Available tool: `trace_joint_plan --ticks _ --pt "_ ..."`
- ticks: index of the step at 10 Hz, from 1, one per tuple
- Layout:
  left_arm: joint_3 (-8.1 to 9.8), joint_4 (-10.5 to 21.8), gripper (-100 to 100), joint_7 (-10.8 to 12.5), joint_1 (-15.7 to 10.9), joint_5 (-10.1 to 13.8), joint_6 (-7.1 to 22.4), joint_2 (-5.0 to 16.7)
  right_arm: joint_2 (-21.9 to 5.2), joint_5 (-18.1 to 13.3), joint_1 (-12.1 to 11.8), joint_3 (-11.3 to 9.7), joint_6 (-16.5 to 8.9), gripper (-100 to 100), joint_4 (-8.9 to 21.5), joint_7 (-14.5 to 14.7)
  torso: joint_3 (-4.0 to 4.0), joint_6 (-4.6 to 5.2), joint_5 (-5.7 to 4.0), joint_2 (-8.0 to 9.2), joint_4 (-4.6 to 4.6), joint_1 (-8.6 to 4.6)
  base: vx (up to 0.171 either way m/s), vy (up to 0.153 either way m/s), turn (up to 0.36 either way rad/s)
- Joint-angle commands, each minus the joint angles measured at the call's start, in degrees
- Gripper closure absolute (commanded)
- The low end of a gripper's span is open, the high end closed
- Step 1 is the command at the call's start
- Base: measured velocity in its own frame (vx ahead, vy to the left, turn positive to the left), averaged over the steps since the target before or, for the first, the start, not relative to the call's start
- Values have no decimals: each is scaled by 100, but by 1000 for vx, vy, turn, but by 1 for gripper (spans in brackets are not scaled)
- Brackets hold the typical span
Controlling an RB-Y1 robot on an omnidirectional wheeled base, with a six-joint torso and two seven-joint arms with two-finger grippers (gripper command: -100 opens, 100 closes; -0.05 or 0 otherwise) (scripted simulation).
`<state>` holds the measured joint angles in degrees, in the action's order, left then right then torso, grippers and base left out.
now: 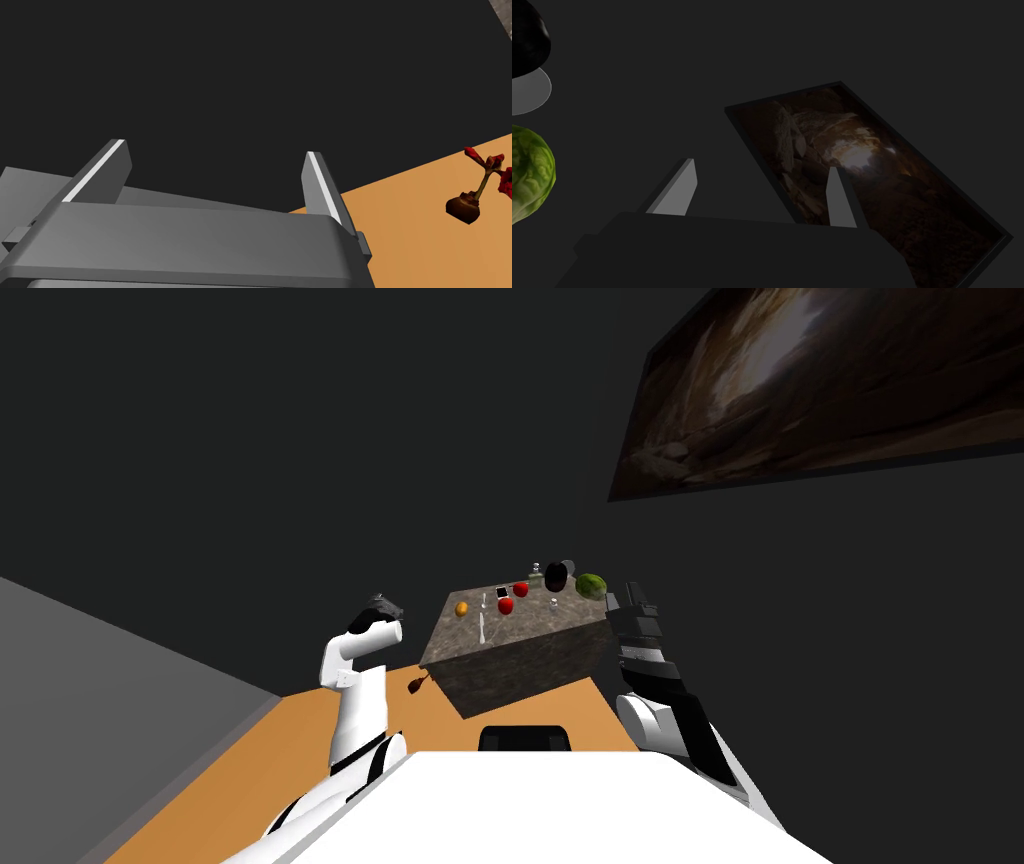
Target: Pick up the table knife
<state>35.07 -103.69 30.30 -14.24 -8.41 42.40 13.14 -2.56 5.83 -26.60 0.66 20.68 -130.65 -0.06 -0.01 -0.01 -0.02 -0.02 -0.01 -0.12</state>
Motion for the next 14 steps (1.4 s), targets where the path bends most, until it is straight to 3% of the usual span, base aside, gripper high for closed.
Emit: trace_joint_plan --ticks 1,2,4,5,7,8,10,11,13,14 --pt "30 21 -100 38 -23 15 250 23 0 0 0 0 0 0 0 0 0 0 0 0 0 0 -1 -17 -9" --pt "201 243 -100 295 -239 -37 451 59 0 0 0 0 0 0 0 0 1 -2 1 1 1 5 2 -35 -81" --pt "201 243 -100 295 -239 -37 725 59 0 0 0 0 0 0 0 0 -1 -1 0 -1 0 -1 4 -28 -29" --pt "360 469 -100 556 -446 -86 914 95 0 0 0 0 0 0 0 0 0 -3 1 0 0 4 4 -38 -86" --pt "360 469 -100 556 -446 -86 1188 95 0 0 0 0 0 0 0 0 -1 -1 -1 -3 0 -1 7 -26 -28" --pt "508 697 -100 822 -643 -130 1392 132 0 0 0 0 0 0 0 0 -1 -3 1 -1 0 6 14 -40 -101" --pt "508 697 -100 822 -643 -130 1639 132 0 0 0 0 0 0 0 0 -2 -2 -1 -4 -1 -2 9 -29 -18" --pt "644 929 -100 1089 -829 -170 1856 171 0 0 0 0 0 0 0 0 -1 -3 0 -1 0 4 4 -36 -91" --pt "644 929 -100 1089 -829 -170 2075 171 0 0 0 0 0 0 0 0 -1 -2 -1 -3 -1 -2 11 -31 -29" --pt "768 1161 -100 1357 -1002 -207 2265 210 0 0 -1 0 0 0 0 0 -1 -3 0 -3 0 3 21 -37 -93"
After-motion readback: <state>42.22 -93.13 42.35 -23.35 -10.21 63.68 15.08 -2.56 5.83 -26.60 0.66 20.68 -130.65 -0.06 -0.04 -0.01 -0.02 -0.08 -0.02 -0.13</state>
